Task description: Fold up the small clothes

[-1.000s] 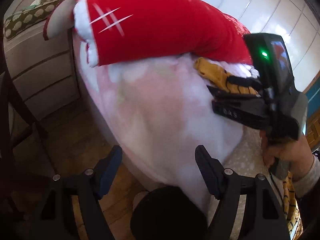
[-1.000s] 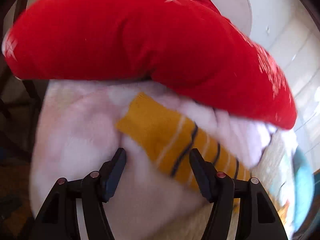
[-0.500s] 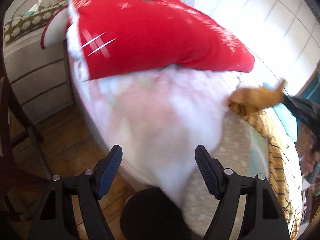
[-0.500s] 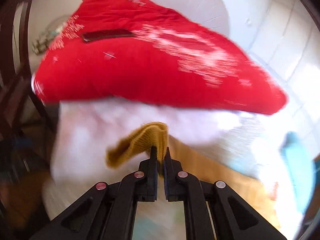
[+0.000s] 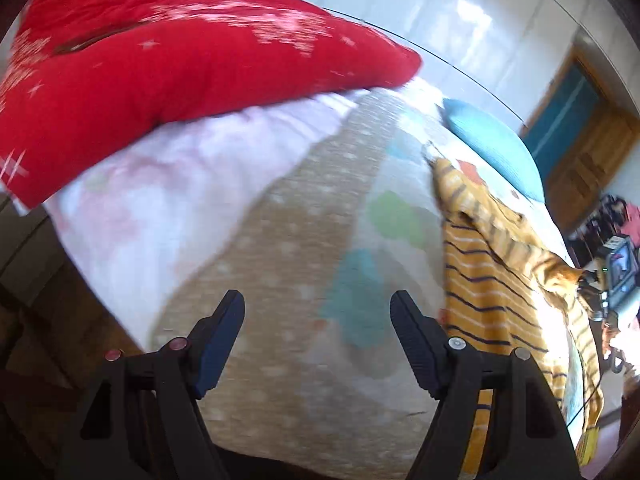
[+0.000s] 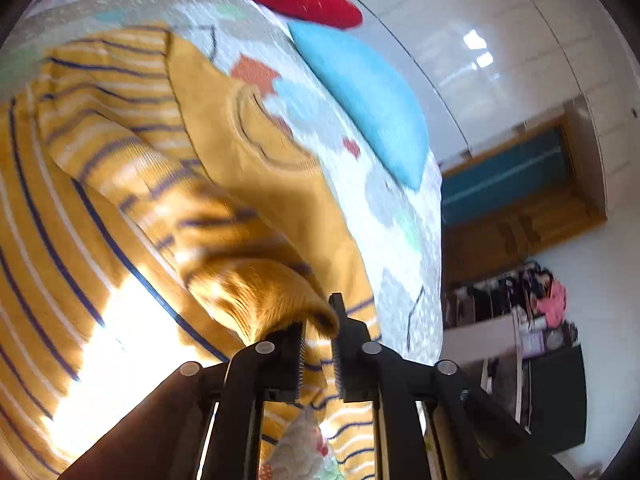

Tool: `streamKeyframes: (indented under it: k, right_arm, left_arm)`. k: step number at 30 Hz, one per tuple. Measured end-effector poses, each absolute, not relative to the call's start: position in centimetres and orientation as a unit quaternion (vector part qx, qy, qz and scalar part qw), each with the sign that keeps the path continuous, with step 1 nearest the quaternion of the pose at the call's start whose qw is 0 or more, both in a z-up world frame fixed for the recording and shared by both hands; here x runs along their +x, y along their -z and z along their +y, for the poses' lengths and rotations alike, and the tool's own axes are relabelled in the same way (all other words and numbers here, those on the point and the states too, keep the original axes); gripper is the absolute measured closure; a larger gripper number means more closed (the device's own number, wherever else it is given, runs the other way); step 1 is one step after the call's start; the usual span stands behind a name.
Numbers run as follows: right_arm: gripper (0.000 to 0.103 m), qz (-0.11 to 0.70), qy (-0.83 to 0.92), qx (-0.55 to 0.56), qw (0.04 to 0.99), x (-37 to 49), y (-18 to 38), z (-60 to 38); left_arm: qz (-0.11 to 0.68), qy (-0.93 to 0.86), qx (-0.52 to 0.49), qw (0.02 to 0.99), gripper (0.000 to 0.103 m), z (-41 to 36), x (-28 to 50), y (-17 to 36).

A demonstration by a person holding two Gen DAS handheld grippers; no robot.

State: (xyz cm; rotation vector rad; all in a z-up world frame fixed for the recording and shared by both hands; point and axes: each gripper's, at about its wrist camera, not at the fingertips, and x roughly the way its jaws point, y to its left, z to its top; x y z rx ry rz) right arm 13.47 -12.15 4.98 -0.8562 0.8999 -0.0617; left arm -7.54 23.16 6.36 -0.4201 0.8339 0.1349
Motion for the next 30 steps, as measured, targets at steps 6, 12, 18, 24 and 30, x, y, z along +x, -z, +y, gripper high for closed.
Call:
streamKeyframes:
  k: [6,12,18,24,30]
  right_arm:
    - [0.054,0.448,0.06,-0.264,0.852,12.2,-6.5,-20.2]
    - [0.045,0.466,-0.022,-0.004,0.885,8.2,-7.3,-25.2]
    - [0.044,0.457,-0.048,0.124,0.879,10.5,-4.1,-24.5]
    - [0.098,0.494,-0.077,0.151,0.853,13.8,-0.8,-22.2]
    - [0.101,0.484,-0.003,0.148,0.863,12.5,-1.7,-26.0]
  left_arm:
    - [0.419,-0.008,-0.146,0.896,0.021,16.4,-5.3,-7.1]
    - [0.466,0.035,-0.12,0.876,0.021,11.3,-3.1,-4.1]
    - [0.494,0.057,-0.065,0.865,0.021,7.1,-2.3,-1.2]
    - [0.495,0.068,-0.032,0.866,0.06,5.6,-2.8,-1.3]
    - [0.493,0.069,-0.051,0.866,0.082,6.8,-3.0,-0.9]
